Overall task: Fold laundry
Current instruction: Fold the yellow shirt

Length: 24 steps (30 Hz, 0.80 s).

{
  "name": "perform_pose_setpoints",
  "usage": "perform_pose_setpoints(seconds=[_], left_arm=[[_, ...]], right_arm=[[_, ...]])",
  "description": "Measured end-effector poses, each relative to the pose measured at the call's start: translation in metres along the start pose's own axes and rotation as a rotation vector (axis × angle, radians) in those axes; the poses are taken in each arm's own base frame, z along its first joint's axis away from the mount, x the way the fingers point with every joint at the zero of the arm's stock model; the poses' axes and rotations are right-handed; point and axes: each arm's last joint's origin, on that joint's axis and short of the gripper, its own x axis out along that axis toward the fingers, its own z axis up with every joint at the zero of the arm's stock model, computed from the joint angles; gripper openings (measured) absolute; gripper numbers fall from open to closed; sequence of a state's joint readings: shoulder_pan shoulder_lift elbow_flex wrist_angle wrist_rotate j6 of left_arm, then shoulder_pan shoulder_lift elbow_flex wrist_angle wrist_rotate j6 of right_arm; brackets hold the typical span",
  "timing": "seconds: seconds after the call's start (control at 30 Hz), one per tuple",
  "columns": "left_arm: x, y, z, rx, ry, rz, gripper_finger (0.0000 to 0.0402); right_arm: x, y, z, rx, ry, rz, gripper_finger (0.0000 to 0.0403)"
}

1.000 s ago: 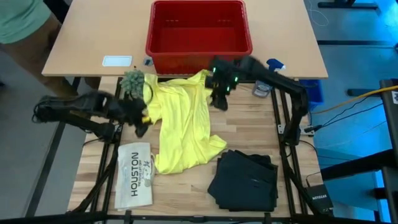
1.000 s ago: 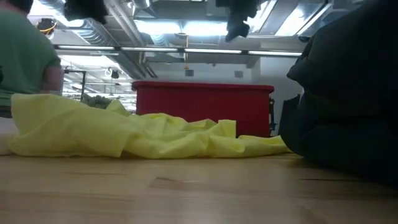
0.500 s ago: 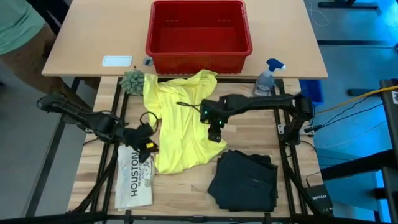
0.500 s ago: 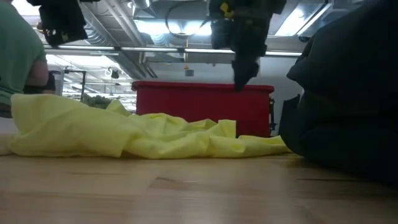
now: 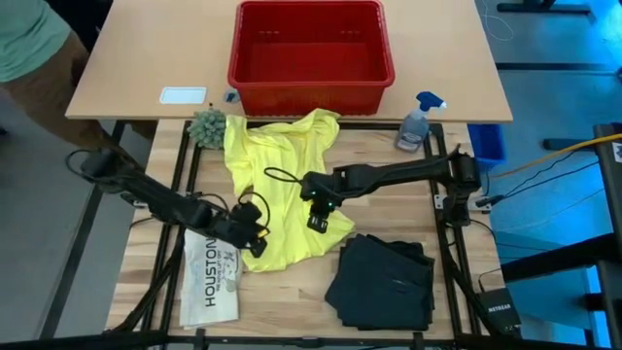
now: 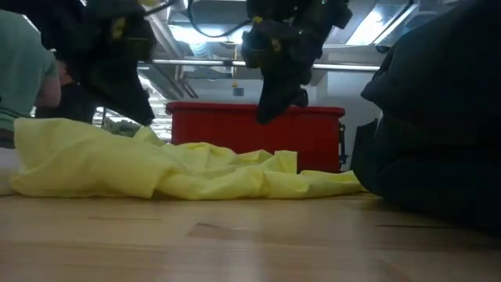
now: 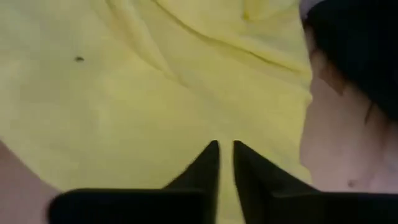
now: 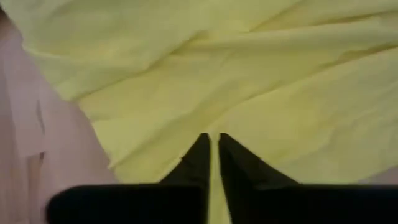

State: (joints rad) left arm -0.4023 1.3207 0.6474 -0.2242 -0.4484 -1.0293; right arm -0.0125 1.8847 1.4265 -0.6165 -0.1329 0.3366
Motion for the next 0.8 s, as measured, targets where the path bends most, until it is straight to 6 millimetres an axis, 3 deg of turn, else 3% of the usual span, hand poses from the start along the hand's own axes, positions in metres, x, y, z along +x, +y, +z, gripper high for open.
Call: perform_pose_setpoints(seconds=[0.27,0.43,0.8], left_arm=[[0.031,0.003,-0.012,-0.060,0.062,0.077,0.0001],[0.041,-0.004,-0.017,-0.112,0.118,-0.002,0.0000],[0.025,-0.034,-0.046,-0.199,0.428,-0.278,0.0000]], right_arm=[[0.030,-0.014,-0.004,0.032,0.088,0.016,0.0002],[0.055,-0.015,-0.012,0.059,0.191,0.104,0.0001],[0.061,0.043,-0.035,0.026,0.391,0.544,0.0000]])
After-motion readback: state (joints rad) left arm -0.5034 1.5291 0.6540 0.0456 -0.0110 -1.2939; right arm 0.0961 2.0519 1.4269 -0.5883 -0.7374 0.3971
